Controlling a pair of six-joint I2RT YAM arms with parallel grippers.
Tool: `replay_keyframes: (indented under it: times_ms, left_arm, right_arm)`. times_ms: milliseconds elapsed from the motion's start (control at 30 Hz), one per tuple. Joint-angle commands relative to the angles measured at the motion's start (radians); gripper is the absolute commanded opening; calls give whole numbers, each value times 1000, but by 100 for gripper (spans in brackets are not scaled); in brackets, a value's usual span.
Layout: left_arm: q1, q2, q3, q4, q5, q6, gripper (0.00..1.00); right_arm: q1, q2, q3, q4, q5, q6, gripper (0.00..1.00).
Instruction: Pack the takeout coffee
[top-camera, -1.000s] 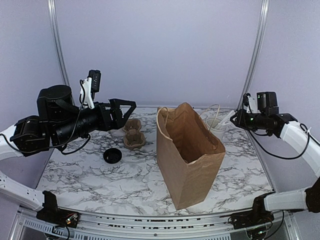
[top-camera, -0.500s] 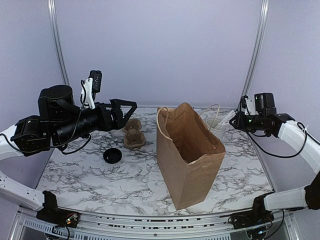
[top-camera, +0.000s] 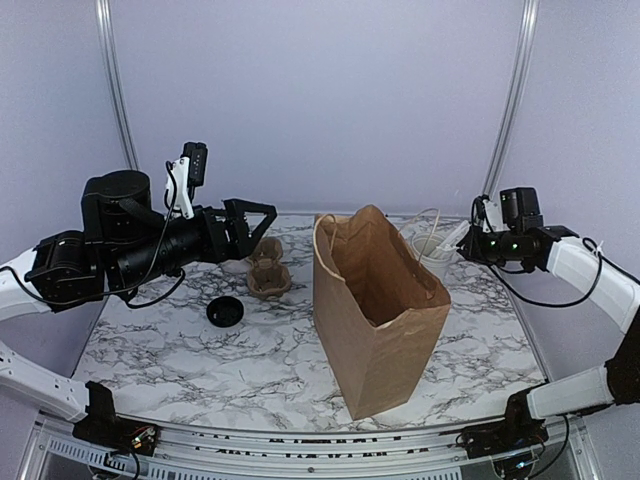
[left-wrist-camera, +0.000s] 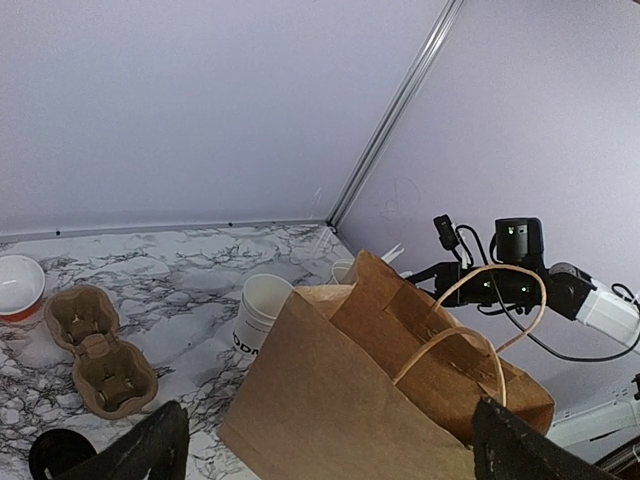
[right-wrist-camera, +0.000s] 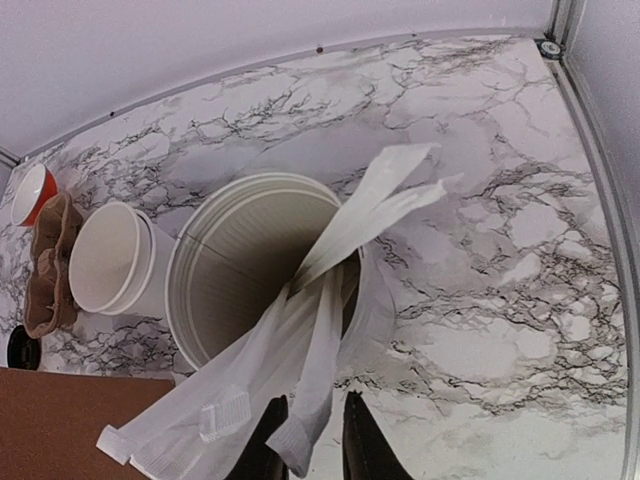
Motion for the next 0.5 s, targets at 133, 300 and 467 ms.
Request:
replay_keyframes:
  times_ms: [133,300,467]
  left_arm:
    - [10,9,9,-4,14,-2,99]
    - [11,13,10,-4,18,-5,99]
    - [13,10,8,-5,20,-7,99]
  right_arm:
    - [-8,26,17,73,38,-33,18]
    - [-7,49,27,81,42,-38,15]
    - [-5,51,39,81,52,-39,7]
